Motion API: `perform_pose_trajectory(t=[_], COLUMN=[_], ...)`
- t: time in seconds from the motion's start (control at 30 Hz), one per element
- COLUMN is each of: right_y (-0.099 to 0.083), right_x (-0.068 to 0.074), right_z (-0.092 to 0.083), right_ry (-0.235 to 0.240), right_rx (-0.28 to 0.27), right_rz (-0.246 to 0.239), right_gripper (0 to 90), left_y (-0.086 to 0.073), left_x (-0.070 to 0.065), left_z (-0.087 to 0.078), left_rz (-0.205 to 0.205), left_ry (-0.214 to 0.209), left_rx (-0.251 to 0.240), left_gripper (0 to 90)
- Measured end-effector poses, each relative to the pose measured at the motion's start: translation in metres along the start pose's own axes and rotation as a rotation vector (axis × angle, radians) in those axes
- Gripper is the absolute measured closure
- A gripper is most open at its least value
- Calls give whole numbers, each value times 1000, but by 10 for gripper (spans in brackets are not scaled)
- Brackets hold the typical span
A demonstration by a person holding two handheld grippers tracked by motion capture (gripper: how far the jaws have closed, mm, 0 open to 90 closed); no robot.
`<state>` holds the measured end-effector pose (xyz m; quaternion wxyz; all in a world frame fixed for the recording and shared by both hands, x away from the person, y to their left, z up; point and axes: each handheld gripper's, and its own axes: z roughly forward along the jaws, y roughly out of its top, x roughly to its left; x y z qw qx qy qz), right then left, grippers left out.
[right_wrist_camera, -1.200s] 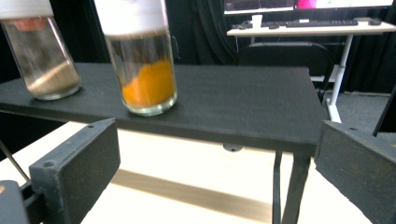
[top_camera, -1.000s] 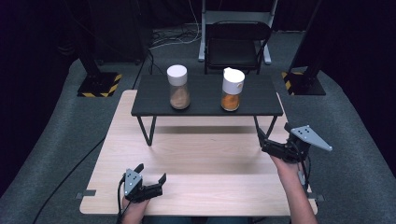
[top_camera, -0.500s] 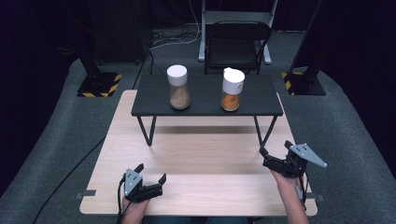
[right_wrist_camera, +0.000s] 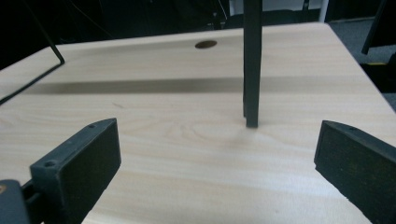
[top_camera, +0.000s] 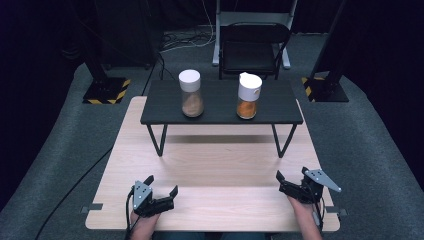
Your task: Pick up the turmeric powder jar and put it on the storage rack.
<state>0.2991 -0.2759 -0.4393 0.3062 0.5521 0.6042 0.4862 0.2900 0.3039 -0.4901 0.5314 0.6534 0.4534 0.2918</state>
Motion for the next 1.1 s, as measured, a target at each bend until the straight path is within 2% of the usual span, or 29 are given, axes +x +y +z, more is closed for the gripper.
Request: perform_pose_trajectory(t=[0.17,0.33,0.57,0.63,0.8,1.1], right_y=[-8,-12,-12,-13,-6,1], right_x=[-1,-1,6,6,4,2], right_z=[3,7,13,12,15,21], right_ry=[-14,-25,-24,-19,-12,-15], right_rx=[27,76,160,153,202,248], right_rz=[-8,-29,-104,-95,-85,-66], right_gripper=[0,0,3,5,5,12], left_y=[0,0,-1,-1,-1,-1], left_x=[0,0,-1,-1,-1,0], left_z=[0,0,0,0,0,0], left_rz=[-1,0,1,1,1,-1], left_ry=[0,0,2,2,2,0], left_rx=[1,-2,-4,-4,-6,-6], left_gripper=[3,2,2,2,2,2])
